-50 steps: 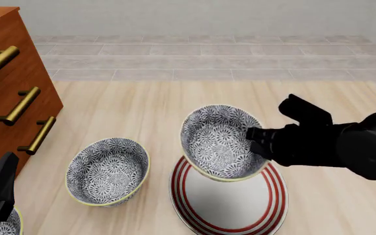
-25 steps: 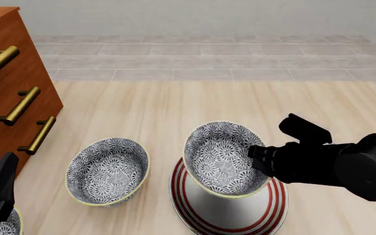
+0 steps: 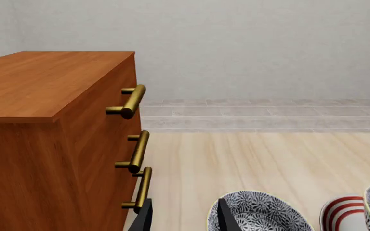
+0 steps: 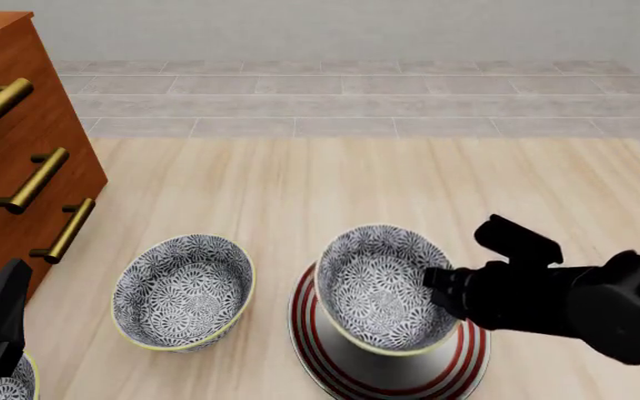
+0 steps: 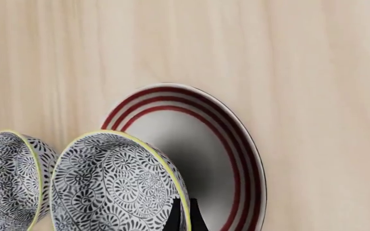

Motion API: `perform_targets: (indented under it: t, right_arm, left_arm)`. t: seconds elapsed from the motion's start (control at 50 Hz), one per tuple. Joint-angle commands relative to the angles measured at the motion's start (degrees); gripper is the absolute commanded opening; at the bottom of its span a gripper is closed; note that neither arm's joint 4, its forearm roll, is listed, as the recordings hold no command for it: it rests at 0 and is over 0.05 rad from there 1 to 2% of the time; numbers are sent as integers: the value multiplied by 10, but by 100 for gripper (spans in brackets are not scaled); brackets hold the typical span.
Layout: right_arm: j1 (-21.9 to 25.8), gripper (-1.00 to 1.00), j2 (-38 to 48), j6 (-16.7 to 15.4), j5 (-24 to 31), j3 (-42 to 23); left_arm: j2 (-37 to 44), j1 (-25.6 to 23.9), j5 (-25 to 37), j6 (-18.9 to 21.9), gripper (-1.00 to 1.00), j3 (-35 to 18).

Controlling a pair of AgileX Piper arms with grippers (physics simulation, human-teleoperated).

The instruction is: Pick up the bowl and put it in the front on the plate.

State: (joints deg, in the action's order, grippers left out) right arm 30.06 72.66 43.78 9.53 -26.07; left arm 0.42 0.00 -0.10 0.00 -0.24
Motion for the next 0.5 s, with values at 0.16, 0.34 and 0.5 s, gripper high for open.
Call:
perform_targets:
  t: [0.16, 0.34, 0.5]
  right_arm:
    - [3, -100, 18, 4, -30, 17]
    - [0, -100, 33, 2, -36, 11]
    - [7, -100, 34, 4, -35, 8]
  left_arm:
    - [0, 0, 0, 0, 100, 0]
    - [0, 0, 0, 0, 100, 0]
    - [0, 0, 0, 0, 100, 0]
